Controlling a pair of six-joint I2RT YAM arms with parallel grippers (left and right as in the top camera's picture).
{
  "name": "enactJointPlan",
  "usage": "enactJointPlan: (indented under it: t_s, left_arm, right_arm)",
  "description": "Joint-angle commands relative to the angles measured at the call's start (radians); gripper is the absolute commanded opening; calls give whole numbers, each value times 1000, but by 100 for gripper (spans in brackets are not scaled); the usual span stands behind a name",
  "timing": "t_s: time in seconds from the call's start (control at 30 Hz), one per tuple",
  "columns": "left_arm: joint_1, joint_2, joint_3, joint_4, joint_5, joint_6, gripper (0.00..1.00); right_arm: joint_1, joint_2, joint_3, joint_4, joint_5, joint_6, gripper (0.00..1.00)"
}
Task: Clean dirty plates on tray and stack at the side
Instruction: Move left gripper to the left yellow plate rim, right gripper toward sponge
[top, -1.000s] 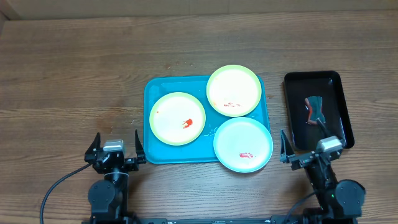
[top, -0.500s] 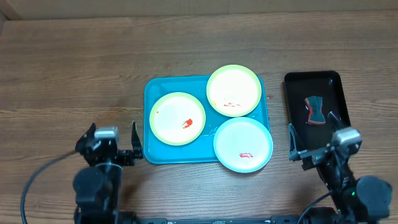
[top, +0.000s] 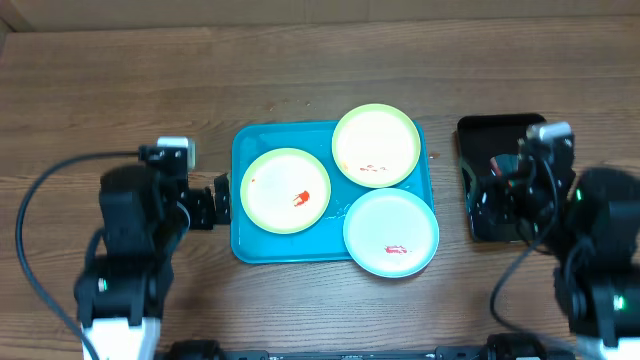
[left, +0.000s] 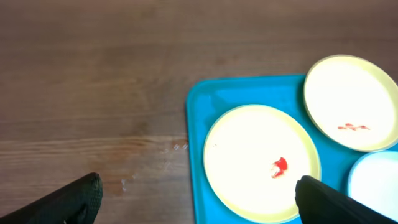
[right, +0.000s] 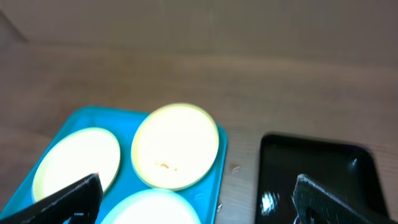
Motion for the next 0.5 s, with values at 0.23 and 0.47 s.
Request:
enactJointPlan:
  t_s: [0.23,0.47]
  left_arm:
    - [-2,288,164,-75,334,-30,100]
    - [-2,454,164,-79,402,-60,100]
  right_arm:
    - [5,300,319,-233,-27,5,100]
    - [5,346,320,-273,-55,4,100]
